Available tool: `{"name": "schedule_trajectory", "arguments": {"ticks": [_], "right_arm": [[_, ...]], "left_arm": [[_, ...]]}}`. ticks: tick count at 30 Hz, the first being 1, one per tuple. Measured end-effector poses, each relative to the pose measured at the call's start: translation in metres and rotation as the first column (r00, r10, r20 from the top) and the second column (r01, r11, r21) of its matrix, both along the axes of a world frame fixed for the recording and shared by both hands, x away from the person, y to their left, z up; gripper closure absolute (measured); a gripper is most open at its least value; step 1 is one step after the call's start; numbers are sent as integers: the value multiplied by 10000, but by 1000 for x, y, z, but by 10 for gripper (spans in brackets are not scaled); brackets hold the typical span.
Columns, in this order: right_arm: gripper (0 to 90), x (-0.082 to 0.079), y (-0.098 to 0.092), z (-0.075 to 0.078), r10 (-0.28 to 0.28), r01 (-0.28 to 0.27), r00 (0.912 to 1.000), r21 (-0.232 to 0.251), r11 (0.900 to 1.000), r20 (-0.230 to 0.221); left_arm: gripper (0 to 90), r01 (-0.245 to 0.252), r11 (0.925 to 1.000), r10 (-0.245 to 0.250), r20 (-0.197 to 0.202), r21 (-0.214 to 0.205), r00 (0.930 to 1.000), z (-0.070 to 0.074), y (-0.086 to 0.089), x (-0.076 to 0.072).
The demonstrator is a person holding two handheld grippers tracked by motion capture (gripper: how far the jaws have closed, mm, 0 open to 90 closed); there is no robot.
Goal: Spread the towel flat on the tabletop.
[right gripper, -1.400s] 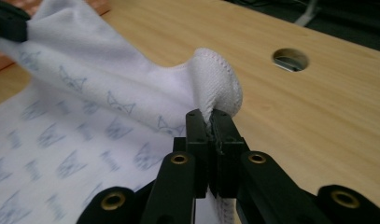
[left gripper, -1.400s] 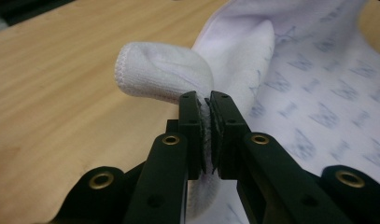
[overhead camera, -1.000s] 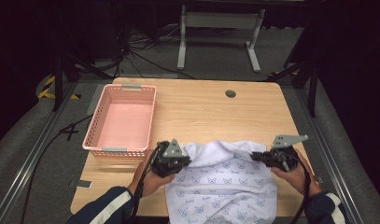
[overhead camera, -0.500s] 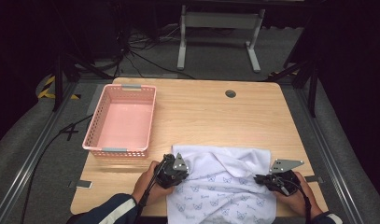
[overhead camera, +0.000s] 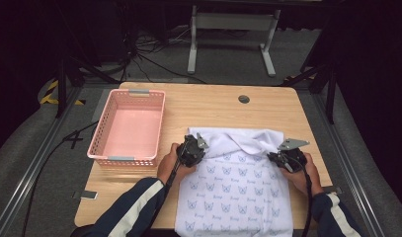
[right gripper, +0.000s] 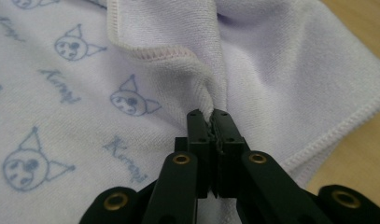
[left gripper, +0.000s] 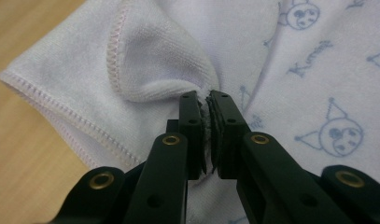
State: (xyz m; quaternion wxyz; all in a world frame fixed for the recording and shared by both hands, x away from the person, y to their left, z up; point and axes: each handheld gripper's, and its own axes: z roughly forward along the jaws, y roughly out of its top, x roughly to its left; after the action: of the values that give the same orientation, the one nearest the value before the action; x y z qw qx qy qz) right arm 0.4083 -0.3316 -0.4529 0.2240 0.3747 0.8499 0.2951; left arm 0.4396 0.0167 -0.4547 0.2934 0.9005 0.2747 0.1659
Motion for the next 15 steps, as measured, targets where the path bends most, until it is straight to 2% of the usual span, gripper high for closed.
{"name": "schedule_trajectory", "arguments": {"ticks": [1,2,3,4,6,7,10,14,15], "right_arm": [[874,19,1,0,-239,238,9997,37,9997,7],[874,27,2,1,-317,318,9995,-82,9995,40],[874,33,2,1,-430,431,9991,-106,9990,46],[874,33,2,1,-430,431,9991,-106,9990,46],[874,50,3,1,-624,625,9980,-211,9978,87],[874,59,4,2,-759,761,9971,-325,9966,102],[874,77,10,4,-1017,1023,9947,-775,9917,129],[874,96,16,4,-1335,1347,9909,-1009,9857,185],[875,99,17,5,-1443,1455,9893,-1012,9842,193]], "left_arm": [[841,-202,9998,202,-46,-22,9998,0,-3,8],[841,-477,9989,477,-82,-36,9988,1,-5,20],[841,-477,9989,477,-82,-36,9988,1,-5,20],[841,-639,9979,640,-122,60,9979,2,-7,28],[841,-857,9953,849,192,452,9962,3,-12,39],[841,-933,9944,923,212,504,9955,3,-14,44],[842,-1404,9896,1397,219,315,9899,2,-17,59],[843,-1569,9858,1548,386,600,9872,2,-21,69],[843,-1577,9863,1557,419,492,9869,2,-20,73]]}}
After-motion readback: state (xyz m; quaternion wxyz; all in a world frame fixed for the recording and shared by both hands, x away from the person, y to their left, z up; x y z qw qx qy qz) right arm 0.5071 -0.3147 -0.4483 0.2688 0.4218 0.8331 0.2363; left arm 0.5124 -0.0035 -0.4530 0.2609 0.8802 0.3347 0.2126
